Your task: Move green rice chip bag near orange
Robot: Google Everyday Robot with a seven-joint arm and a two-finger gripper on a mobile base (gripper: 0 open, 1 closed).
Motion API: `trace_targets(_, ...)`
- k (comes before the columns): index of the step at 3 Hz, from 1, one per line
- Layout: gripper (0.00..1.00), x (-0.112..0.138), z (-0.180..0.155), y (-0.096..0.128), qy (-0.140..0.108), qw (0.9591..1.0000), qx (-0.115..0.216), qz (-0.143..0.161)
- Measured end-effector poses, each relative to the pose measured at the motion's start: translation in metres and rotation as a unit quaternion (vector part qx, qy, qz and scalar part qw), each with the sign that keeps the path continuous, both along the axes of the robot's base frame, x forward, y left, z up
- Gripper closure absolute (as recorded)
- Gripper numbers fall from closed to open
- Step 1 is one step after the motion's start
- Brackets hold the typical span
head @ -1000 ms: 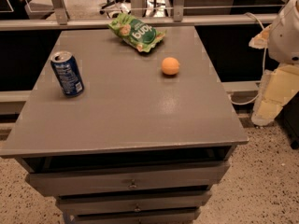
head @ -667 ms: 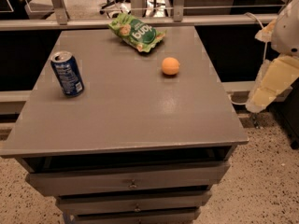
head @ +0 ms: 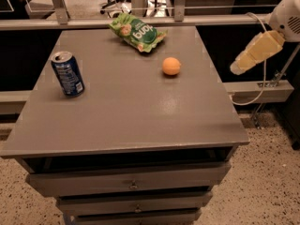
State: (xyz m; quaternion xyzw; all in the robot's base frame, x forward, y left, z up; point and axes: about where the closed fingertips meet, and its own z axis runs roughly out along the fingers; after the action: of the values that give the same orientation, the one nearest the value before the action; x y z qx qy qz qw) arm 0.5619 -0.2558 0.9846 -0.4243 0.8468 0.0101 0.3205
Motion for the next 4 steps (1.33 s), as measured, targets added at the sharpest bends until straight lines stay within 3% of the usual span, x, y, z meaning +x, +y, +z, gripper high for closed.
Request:
trace_targets(1, 0.00, 0.078, -0.010, 0.004, -0.024, 0.9932, 0.087, -0.073)
trace_targets(2, 0.00, 0.121, -0.017, 0.012, -0.032, 0.9825, 0.140, -0.118)
trace_targets(3, 0.00, 0.161, -0.019, 0.039, -0.057, 0.9742, 0.174, -0.133)
trace_targets(4, 0.00, 0.212, -0.019, 0.088, -0.081, 0.9660, 0.194, -0.150)
